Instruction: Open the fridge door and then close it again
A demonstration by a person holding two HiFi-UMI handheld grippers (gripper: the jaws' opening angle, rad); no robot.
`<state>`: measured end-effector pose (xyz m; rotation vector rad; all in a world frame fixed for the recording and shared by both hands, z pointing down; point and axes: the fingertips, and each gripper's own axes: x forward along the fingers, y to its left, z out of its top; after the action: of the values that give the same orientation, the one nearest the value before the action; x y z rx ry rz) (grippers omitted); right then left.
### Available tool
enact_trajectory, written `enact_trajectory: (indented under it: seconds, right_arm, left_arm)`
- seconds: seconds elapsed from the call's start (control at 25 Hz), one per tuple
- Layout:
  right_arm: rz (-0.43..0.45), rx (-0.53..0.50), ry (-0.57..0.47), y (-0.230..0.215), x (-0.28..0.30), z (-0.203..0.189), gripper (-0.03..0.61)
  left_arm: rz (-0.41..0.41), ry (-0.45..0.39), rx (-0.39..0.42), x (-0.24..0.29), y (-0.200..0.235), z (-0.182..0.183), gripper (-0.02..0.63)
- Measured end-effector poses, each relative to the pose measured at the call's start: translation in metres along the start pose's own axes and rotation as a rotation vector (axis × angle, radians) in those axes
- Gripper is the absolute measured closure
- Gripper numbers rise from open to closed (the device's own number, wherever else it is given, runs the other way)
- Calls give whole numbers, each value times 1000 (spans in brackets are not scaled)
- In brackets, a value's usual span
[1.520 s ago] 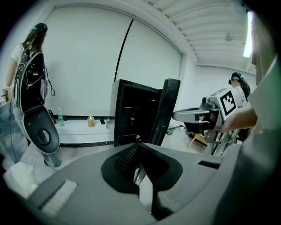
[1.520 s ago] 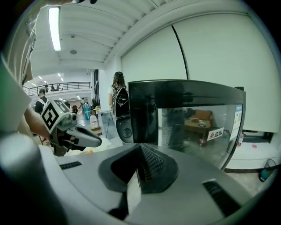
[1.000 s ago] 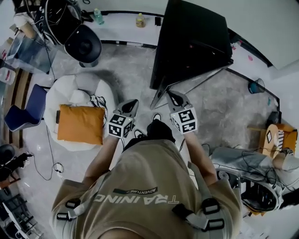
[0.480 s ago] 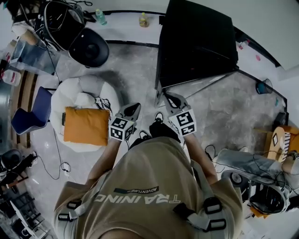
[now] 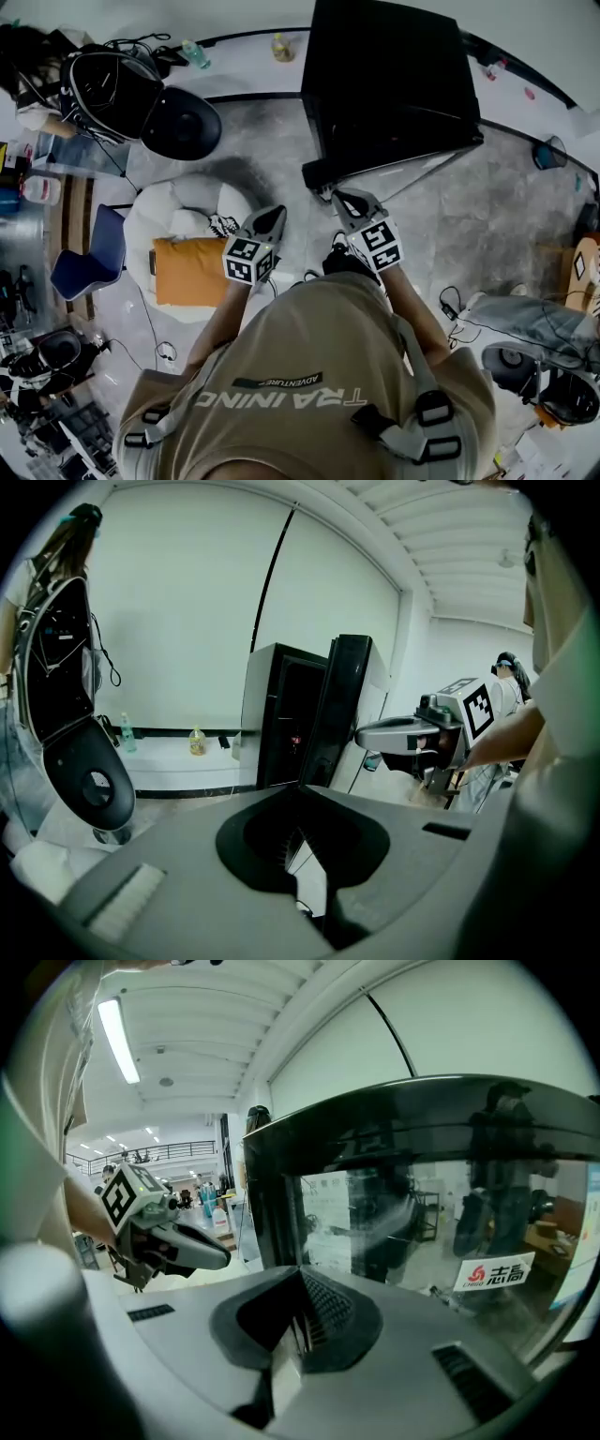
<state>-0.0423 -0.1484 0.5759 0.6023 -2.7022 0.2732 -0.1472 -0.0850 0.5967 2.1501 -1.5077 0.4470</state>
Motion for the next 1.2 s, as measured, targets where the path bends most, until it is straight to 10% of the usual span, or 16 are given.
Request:
enact_trajectory:
  seconds: [1.2]
  right_arm:
    - [152, 1, -45, -48, 39, 13, 583]
  left_arm:
    - [82, 18, -36, 76, 24, 50, 614]
